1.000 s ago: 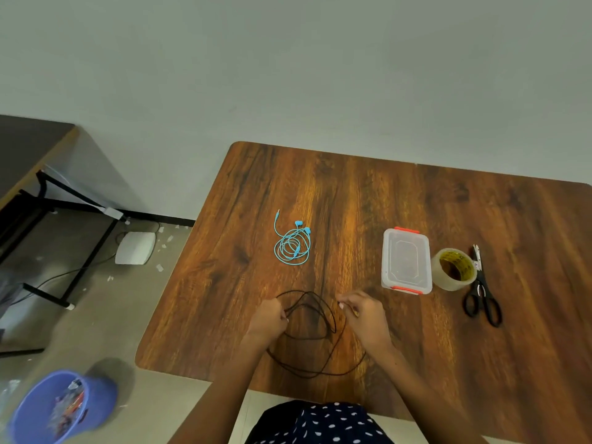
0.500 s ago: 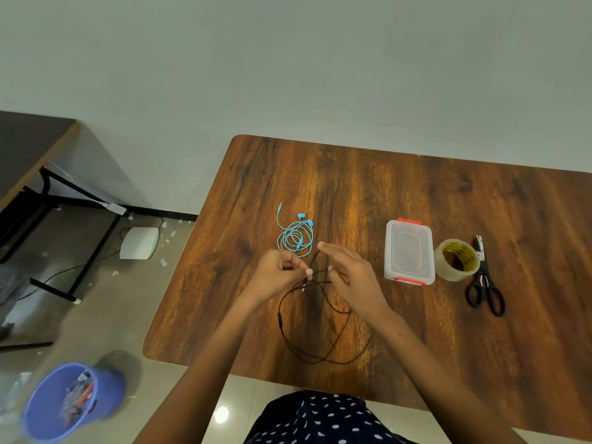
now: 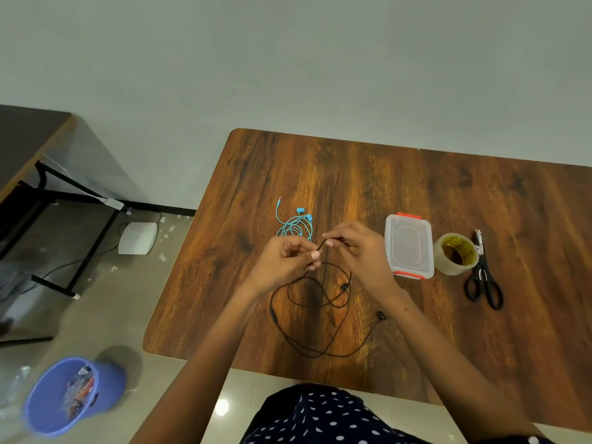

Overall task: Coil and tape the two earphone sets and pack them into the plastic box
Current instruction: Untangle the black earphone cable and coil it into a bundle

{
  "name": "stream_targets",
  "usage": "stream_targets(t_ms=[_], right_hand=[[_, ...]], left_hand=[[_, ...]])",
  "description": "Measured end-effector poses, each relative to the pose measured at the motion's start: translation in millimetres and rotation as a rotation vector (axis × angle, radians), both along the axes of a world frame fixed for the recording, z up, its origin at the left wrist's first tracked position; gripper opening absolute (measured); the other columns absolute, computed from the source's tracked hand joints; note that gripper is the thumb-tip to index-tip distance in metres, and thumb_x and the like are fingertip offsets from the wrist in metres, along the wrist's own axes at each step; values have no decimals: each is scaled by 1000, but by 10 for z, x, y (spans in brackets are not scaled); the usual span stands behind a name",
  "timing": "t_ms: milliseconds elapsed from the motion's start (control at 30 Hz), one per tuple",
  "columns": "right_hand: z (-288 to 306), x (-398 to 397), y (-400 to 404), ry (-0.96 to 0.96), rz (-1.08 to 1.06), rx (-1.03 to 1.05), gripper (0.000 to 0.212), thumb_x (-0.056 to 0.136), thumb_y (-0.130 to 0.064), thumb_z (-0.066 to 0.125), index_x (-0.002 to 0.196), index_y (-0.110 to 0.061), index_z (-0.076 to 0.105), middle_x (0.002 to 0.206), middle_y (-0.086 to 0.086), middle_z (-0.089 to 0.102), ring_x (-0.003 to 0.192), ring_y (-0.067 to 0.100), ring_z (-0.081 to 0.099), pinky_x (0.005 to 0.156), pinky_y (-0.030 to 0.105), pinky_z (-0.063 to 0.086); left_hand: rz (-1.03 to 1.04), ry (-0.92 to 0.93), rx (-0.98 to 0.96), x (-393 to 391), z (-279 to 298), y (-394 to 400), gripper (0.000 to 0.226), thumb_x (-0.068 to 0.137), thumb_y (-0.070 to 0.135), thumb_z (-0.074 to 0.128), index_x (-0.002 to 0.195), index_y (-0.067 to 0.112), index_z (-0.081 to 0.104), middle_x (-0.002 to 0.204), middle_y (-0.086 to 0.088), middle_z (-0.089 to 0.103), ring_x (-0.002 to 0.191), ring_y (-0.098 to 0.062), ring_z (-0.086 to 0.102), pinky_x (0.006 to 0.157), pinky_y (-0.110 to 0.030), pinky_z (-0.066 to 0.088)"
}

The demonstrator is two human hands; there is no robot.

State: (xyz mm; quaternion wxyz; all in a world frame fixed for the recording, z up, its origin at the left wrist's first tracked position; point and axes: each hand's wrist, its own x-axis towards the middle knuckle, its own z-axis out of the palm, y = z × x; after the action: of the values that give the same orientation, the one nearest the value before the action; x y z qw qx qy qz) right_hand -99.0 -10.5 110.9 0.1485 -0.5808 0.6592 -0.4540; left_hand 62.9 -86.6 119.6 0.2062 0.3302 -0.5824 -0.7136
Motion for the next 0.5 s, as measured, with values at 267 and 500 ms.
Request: stream_targets(t_ms=[267, 500], right_hand=[[-94, 0, 35, -336, 22, 104, 23, 86, 2, 61, 105, -7, 72, 99, 7, 72, 96, 16, 67, 85, 31, 54], [-192, 40, 62, -466, 37, 178, 27, 88, 6, 55, 108, -7, 68, 102, 14, 71, 101, 20, 65, 88, 38, 53]], left_hand=[[-152, 262, 526, -5, 125, 56, 29, 91, -2, 49, 118, -5, 58, 110, -20, 69, 99, -23, 69, 73, -20, 58], [-295, 389, 706, 30, 109, 94, 66, 84, -3, 55, 143, 6, 27, 126, -23, 60, 105, -26, 67, 74, -23, 59]])
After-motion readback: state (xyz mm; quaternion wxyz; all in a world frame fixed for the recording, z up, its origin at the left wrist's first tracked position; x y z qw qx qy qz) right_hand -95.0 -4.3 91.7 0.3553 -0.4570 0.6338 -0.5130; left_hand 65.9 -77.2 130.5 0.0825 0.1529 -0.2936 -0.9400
